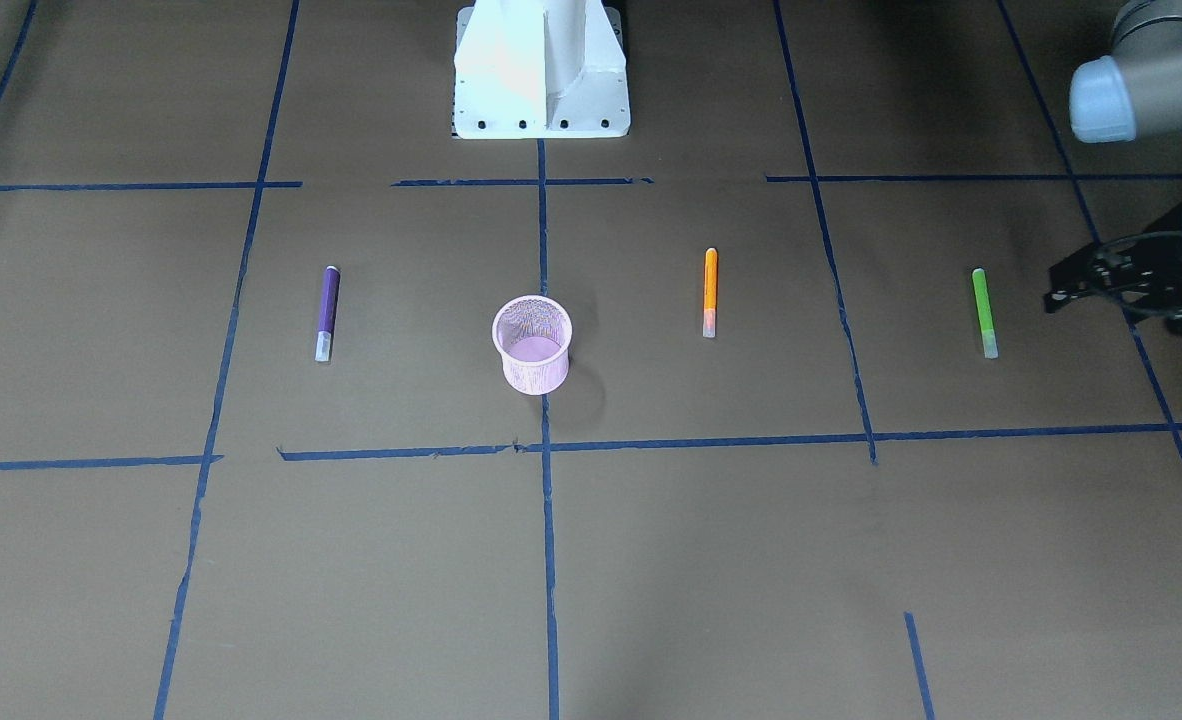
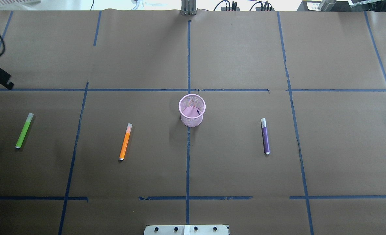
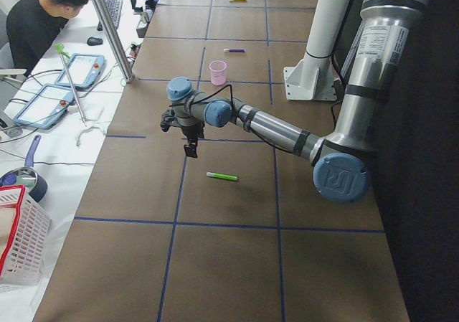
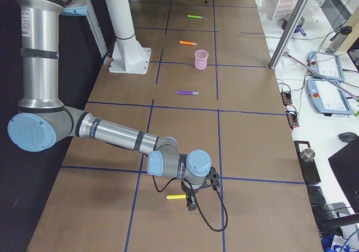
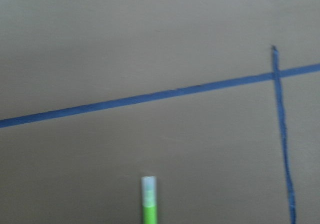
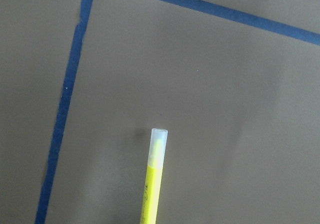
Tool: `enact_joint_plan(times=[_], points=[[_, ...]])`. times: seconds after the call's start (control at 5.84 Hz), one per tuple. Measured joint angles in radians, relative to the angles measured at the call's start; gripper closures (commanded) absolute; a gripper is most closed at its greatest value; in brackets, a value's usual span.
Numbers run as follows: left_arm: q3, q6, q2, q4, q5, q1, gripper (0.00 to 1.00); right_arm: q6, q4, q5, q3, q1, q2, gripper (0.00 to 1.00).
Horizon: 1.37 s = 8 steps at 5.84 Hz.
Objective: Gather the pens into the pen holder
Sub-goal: 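Lower the left gripper over the green highlighter and close on it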
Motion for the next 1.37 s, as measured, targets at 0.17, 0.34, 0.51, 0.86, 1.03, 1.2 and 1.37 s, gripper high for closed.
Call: enact_joint_plan(times=[0.17,0.34,0.51,0.86,1.03,1.2,1.37], points=[[0.022,-0.004,-0.004,-0.01,0.003,0.029,0.0,0.003,0.006,-0.001,-0.018,-0.003,0.004,0.0],[0.052,-0.005,-0.003,-0.036,0.003,0.04,0.0,0.011,0.046,-0.002,-0.066,-0.008,0.009,0.0],[0.075,-0.006,-0.003,-0.064,0.004,0.044,0.0,0.055,0.135,0.001,-0.129,-0.022,0.011,0.0],[0.086,-0.008,-0.004,-0.079,0.004,0.049,0.0,0.145,0.245,0.029,-0.19,-0.061,0.01,0.0],[0.087,-0.009,-0.004,-0.079,0.004,0.053,0.0,0.159,0.26,0.049,-0.197,-0.078,0.011,0.0],[0.087,-0.009,-0.004,-0.08,0.004,0.055,0.0,0.172,0.277,0.06,-0.204,-0.097,0.014,0.0],[0.087,-0.009,-0.004,-0.08,0.004,0.057,0.0,0.182,0.288,0.064,-0.21,-0.111,0.016,0.0]])
